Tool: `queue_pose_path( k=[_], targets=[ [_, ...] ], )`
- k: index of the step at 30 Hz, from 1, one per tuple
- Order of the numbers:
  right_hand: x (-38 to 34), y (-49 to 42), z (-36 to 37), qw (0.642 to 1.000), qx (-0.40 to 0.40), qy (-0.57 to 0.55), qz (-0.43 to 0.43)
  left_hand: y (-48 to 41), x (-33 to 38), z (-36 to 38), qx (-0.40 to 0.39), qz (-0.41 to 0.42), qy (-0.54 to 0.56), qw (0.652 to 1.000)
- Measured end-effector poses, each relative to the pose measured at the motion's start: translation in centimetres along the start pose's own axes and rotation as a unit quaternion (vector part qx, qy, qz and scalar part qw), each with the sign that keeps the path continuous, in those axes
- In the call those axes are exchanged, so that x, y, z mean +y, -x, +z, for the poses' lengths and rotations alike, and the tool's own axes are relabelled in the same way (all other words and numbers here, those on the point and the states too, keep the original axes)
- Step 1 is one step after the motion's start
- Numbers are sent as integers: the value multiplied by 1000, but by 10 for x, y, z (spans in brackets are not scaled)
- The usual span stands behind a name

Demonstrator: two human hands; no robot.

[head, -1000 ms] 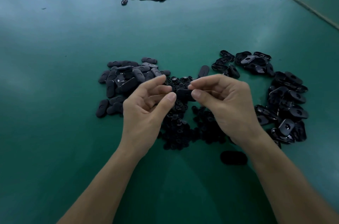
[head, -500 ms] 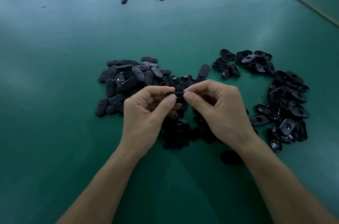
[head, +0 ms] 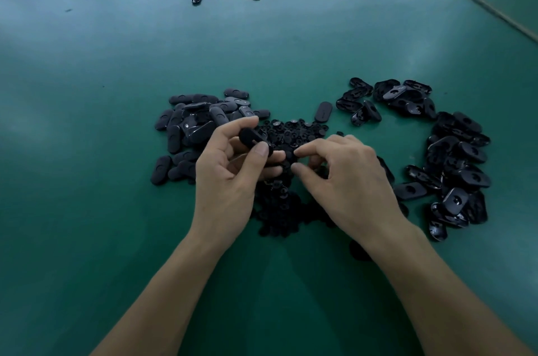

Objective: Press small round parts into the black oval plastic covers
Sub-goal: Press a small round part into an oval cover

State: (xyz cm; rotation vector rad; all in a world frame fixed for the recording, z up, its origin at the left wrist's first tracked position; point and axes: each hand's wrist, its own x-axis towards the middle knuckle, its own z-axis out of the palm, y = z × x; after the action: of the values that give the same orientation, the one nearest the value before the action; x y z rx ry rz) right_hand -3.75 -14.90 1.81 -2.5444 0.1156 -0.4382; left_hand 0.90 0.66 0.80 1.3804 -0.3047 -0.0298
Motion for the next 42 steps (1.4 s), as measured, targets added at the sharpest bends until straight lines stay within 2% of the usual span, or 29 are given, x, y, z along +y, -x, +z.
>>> queue_pose_path(
  k=[5, 17, 24, 32, 37, 42],
  targets=[
    [-4, 0, 1, 999, -41, 36, -1, -3, -1, -2, -5, 5, -1, 1000],
    [-10, 0, 3, 998, -59, 23, -2, -4, -5, -5, -2, 27, -23, 999],
    [-12, 1, 4, 997, -15, -67, -21, -2, -3, -4, -11, 24, -11, 1000],
    [-9, 1, 4, 995, 31, -88, -46, -2, -1, -4, -6, 7, -48, 999],
    [-11, 0, 3, 985, 73, -141, -65, -1, 0, -3, -11, 2, -67, 998],
    [-14, 3, 4, 975, 73, -190, -83, 0, 1, -2, -25, 12, -67, 997]
  ],
)
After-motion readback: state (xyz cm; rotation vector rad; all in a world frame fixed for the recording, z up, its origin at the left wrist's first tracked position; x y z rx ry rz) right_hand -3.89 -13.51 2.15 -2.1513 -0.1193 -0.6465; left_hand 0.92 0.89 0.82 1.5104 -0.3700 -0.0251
